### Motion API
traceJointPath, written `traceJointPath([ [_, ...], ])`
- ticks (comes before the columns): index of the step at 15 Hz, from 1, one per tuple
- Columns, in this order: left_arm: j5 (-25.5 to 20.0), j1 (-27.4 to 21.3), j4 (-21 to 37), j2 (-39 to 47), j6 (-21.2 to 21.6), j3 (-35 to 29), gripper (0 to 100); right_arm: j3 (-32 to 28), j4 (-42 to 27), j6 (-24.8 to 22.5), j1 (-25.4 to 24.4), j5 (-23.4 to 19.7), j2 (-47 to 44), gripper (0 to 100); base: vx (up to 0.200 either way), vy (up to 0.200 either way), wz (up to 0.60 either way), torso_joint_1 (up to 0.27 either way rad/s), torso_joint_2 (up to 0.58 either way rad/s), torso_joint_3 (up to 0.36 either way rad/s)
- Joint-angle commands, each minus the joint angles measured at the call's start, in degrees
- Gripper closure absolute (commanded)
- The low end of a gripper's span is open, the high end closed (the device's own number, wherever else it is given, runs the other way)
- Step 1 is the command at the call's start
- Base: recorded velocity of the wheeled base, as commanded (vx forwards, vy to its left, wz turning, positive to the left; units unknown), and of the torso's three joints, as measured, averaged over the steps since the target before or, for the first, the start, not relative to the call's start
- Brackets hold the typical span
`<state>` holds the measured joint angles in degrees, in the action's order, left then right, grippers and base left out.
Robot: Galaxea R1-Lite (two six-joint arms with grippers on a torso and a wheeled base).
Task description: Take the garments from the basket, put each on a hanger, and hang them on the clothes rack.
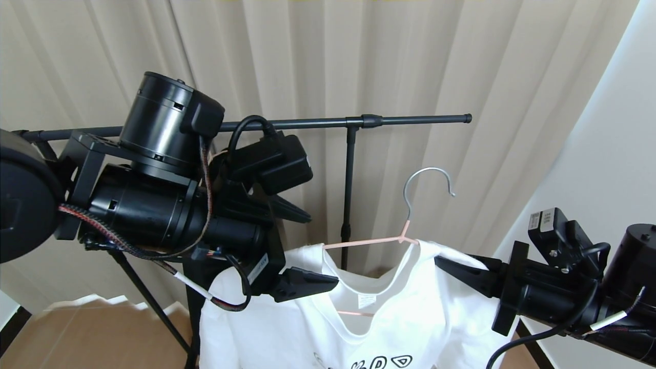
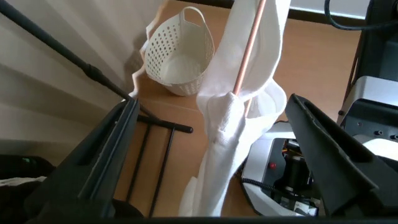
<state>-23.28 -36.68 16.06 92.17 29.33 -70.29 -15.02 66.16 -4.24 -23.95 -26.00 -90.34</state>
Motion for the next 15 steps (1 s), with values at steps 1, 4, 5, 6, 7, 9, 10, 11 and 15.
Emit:
traceJointPath([
  [1,-0.1,-0.3,0.1,0.8,0.3,0.1,0,0.1,0.0,-0.1,-0.1,0.0,0.2,100,0.000,0.000,0.00,0.000,0.00,0.000],
  [4,-0.5,-0.5,0.1,2.0,0.9,0.2,0,0.2,0.0,-0.1,-0.3,0.0,1.4,100,0.000,0.000,0.00,0.000,0.00,0.000],
  [5,-1.1,-0.8,0.1,2.2,0.9,0.2,0,0.2,0.0,-0.1,-0.3,0.0,1.8,100,0.000,0.000,0.00,0.000,0.00,0.000],
  [6,-1.1,-0.8,0.1,2.2,1.0,0.3,0,0.1,0.0,-0.1,-0.3,0.0,2.2,100,0.000,0.000,0.00,0.000,0.00,0.000],
  [7,-1.1,-0.8,0.1,2.2,1.0,0.4,0,0.1,0.0,-0.2,-0.3,0.0,2.5,100,0.000,0.000,0.00,0.000,0.00,0.000],
  [9,-2.1,-0.8,0.1,2.0,1.1,1.5,0,0.1,0.0,-0.2,-0.3,0.0,3.1,100,0.000,0.000,0.00,0.000,0.00,0.000],
  [10,-4.5,-0.8,0.1,2.0,1.1,1.8,0,0.2,0.0,-0.2,-0.3,0.0,3.3,100,0.000,0.000,0.00,0.000,0.00,0.000],
  [11,-6.8,-0.7,0.1,1.9,1.0,1.7,0,0.2,0.0,-0.2,-0.3,0.0,3.3,100,0.000,0.000,0.00,0.000,0.00,0.000],
  [15,-9.3,0.3,0.1,2.0,0.8,1.9,0,0.2,-0.1,-0.2,-0.3,0.0,3.2,100,0.000,0.000,0.00,0.000,0.00,0.000],
])
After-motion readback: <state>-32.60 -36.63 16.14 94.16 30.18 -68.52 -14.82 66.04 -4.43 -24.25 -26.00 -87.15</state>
